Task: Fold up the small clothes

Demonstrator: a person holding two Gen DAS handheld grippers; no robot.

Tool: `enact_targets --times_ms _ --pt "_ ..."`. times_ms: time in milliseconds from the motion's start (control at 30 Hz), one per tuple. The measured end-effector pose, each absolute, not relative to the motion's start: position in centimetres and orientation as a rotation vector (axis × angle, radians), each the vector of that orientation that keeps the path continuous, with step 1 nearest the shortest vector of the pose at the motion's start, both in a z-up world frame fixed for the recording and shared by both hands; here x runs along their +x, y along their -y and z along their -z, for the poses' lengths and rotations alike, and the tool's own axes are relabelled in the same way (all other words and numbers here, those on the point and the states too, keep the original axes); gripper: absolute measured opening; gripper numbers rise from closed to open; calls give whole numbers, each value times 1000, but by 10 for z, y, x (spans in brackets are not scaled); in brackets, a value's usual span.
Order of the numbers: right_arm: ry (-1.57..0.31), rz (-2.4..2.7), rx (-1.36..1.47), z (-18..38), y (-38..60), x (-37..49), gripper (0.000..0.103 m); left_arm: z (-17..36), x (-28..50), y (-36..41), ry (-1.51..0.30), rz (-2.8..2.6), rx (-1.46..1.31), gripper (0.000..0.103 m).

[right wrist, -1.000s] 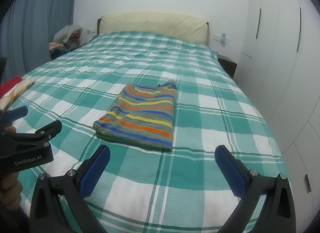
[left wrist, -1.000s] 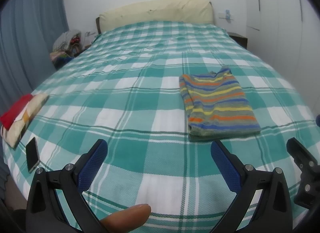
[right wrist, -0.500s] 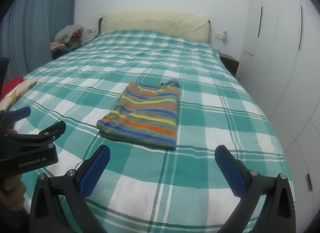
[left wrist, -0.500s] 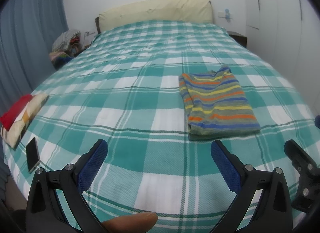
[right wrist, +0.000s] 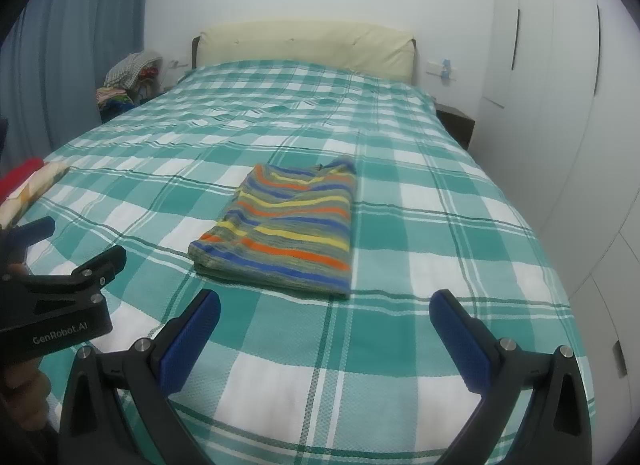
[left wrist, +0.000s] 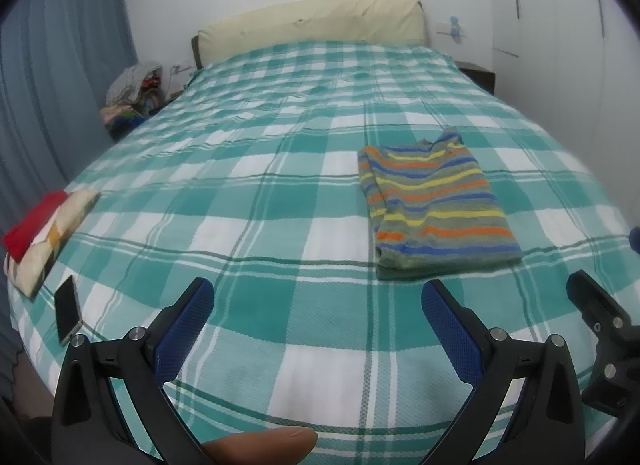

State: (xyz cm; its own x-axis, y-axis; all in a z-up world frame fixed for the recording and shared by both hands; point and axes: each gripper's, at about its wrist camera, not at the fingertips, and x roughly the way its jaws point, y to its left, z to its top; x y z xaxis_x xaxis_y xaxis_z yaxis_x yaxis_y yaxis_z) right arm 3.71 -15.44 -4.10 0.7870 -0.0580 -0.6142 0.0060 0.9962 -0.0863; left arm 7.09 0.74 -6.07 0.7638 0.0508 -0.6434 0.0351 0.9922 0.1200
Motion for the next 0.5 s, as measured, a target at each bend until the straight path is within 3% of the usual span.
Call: enact_targets --times_ms 500 --pt "-667 39 -77 41 154 40 103 63 73 -7 -705 -13 133 103"
